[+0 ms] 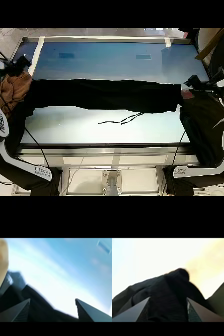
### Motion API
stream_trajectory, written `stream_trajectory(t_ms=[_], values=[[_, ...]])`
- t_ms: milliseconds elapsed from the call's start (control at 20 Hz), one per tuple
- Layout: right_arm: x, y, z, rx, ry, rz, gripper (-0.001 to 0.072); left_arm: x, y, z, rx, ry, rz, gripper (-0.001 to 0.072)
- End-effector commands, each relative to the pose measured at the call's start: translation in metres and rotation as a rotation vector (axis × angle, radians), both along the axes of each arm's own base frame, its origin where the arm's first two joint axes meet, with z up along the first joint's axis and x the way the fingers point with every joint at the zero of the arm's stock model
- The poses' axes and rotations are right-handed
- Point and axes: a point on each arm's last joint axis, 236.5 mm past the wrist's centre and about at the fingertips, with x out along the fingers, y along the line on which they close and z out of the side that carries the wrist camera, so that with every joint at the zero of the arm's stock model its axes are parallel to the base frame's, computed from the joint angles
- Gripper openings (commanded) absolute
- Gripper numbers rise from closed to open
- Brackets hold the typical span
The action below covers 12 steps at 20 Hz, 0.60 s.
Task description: Fold the clothes and pants, and hang the long-sleeved shirts on hangers.
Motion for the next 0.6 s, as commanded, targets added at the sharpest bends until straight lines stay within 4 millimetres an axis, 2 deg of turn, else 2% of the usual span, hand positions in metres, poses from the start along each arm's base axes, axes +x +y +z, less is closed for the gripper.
stream_trajectory(t_ms=[0, 50, 150, 200, 250, 300, 350, 550], values=[[-0.012, -0.001, 0.011, -0.069, 0.047, 0.135, 0.055, -0.009, -0.012, 0.059, 0.061, -0.09, -0.033, 0.0647], [-0.015, 0.003, 0.008, -0.075, 0.061, 0.173, 0.0564, -0.011, -0.019, 0.07, 0.066, -0.104, -0.045, 0.0647], [-0.026, 0.01, -0.013, -0.017, 0.123, 0.218, 0.0591, -0.012, -0.043, 0.085, 0.105, -0.123, -0.106, 0.0647], [-0.032, 0.015, -0.025, 0.042, 0.15, 0.245, 0.0637, -0.011, -0.057, 0.089, 0.121, -0.13, -0.139, 0.0647], [-0.035, 0.02, -0.036, 0.094, 0.159, 0.274, 0.0637, -0.009, -0.071, 0.091, 0.13, -0.134, -0.17, 0.0647], [-0.035, 0.023, -0.044, 0.152, 0.155, 0.29, 0.0644, -0.007, -0.086, 0.091, 0.137, -0.136, -0.2, 0.0647], [-0.031, 0.024, -0.05, 0.195, 0.144, 0.3, 0.0697, -0.005, -0.102, 0.091, 0.135, -0.137, -0.227, 0.0647], [-0.018, 0.019, -0.073, 0.237, 0.169, 0.347, 0.0697, -0.002, -0.148, 0.091, 0.129, -0.143, -0.305, 0.0646]])
